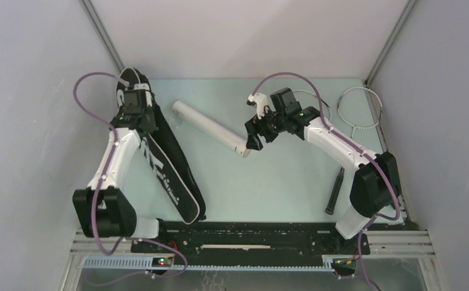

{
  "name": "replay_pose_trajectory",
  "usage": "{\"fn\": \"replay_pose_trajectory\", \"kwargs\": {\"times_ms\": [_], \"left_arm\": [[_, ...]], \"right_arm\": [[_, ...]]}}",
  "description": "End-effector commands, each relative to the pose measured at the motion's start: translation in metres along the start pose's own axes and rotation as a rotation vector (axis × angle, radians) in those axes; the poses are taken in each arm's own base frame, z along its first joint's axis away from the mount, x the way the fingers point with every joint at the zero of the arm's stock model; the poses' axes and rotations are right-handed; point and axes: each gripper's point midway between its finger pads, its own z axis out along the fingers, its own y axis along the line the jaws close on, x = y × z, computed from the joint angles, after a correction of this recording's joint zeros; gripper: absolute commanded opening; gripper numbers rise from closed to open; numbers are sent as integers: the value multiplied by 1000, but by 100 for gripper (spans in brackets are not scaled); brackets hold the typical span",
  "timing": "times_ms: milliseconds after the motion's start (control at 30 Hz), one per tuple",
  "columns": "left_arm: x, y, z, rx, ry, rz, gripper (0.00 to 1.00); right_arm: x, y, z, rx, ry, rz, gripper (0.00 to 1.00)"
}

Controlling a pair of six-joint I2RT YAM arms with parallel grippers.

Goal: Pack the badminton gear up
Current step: Pick up the racket bag from the center of the board, then pick up the racket from the center of the board.

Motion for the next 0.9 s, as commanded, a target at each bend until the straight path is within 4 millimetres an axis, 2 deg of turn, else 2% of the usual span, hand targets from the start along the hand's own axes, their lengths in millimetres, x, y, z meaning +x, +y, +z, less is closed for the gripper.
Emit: {"fn": "replay_pose_trajectory", "kwargs": {"times_ms": [0,133,233,333,400,500,633,733,867], "left_arm": [[-35,-8,-44,95,-189,9,0],[-56,-25,-75,118,-292,91,0],[-72,-43,-93,159,-347,121,0],[-86,-66,-105,221,-376,130,0],[-93,-85,-111,278,-390,134,0],[-104,-116,-124,355,-425,150,0],[-115,-154,-138,444,-457,185,0],[-119,-179,-146,504,-462,174,0],[-125,-201,-154,578,-464,157,0]], "right_arm": [[-18,2,-13,10,-66,-11,91],[-21,-5,-26,38,-84,-3,91],[-23,-21,-43,91,-115,17,91],[-19,-52,-69,225,-136,24,92],[-4,-77,-86,332,-114,36,93],[29,-112,-115,445,-37,86,94],[93,-162,-163,608,94,180,93],[135,-181,-191,686,196,196,92],[182,-199,-209,714,326,235,91]]}}
